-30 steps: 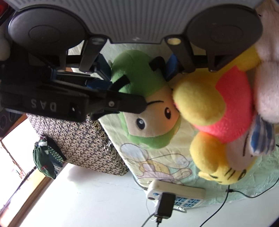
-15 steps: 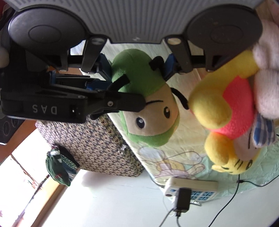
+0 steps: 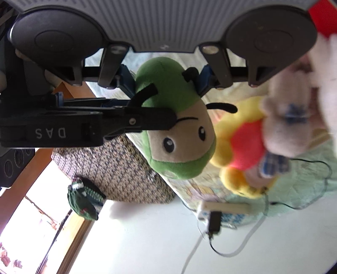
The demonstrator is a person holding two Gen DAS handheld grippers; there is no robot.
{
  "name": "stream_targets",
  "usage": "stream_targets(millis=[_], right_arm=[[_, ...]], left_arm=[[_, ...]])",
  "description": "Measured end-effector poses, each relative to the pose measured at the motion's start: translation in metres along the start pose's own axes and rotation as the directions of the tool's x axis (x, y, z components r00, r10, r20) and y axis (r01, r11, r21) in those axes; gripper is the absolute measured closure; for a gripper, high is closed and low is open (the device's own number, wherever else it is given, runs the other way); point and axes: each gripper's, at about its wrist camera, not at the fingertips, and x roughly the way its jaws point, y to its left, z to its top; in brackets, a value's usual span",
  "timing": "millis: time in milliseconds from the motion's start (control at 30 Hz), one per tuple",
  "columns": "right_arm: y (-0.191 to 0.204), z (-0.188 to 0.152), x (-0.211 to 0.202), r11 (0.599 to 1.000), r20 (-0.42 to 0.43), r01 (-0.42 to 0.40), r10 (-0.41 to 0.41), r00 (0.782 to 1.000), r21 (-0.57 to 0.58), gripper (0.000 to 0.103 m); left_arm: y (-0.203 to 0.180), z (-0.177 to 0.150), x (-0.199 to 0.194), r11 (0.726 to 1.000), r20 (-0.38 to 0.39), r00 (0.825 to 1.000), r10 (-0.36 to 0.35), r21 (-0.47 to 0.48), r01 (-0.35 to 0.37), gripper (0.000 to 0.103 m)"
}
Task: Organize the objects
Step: 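Lift the green plush with the right gripper and carry it toward the red box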
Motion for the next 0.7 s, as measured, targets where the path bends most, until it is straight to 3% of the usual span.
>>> stream_targets(millis=[300,700], right_arm=[[0.088,-0.037,0.022,0.989,0.051,-0.105,0.111,0.993,-0.103,0.053],[0.208,-0.103,0.095,0.967,0.055,-0.154,0.168,0.984,-0.205,0.053]], left_arm=[[0.045,-0.022,-0.091,0.995,0.169,0.982,0.089,0.031,-0.095,0.042],[0.151,-0.067,-0.196,0.988,0.260,0.953,0.154,-0.016,-0.155,0.042]])
